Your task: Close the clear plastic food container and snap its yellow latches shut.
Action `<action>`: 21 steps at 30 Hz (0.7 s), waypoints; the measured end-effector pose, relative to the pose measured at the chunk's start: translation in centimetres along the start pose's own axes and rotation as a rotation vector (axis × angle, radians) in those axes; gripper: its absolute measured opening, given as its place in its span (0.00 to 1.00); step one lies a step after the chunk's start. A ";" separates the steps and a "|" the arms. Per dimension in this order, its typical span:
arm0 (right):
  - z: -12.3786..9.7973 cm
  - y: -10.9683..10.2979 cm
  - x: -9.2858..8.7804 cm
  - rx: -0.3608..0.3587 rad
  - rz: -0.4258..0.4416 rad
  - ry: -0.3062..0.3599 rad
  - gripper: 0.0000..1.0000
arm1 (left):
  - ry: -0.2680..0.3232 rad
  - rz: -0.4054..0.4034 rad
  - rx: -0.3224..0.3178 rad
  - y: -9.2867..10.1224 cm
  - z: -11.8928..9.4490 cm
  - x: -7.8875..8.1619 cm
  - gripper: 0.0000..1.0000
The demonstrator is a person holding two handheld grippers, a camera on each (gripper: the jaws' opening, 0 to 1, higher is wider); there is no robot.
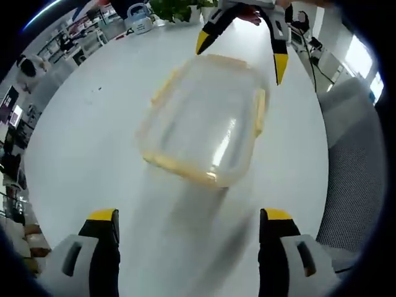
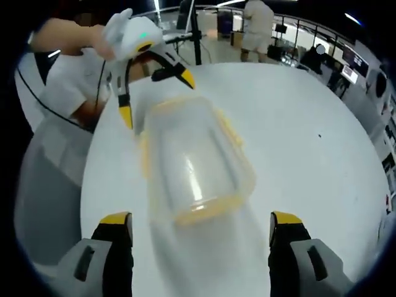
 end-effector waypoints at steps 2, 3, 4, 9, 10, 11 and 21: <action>-0.3 0.0 -0.2 -0.009 0.009 0.009 0.92 | 0.007 -0.016 0.006 0.0 -0.3 -0.3 0.95; -0.5 0.0 -0.3 -0.013 0.017 0.013 0.92 | 0.011 -0.026 0.011 -0.1 -0.4 -0.4 0.95; -0.7 0.0 -0.5 -0.018 0.024 0.020 0.92 | 0.017 -0.042 0.015 -0.1 -0.5 -0.6 0.95; -1.3 -0.2 -1.0 -0.040 0.048 0.044 0.92 | 0.035 -0.091 0.031 0.0 -0.9 -1.4 0.95; -1.4 -0.2 -1.1 -0.046 0.053 0.051 0.92 | 0.039 -0.104 0.033 0.1 -1.0 -1.5 0.95; -1.6 -0.3 -1.2 -0.054 0.065 0.064 0.92 | 0.047 -0.126 0.040 0.1 -1.1 -1.7 0.94; -2.6 -0.9 -1.9 -0.113 0.136 0.151 0.89 | 0.094 -0.254 0.078 0.8 -2.0 -3.4 0.94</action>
Point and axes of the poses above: the point that each gripper's makers call its tool centre point, and the gripper's own axes: z roughly forward along the fingers, y roughly to its right, x roughly out of its top, the point moved 8 cm from there along -z, roughly backward along the fingers, and after that the axes turned 2 degrees about x, right-handed, at the moved point
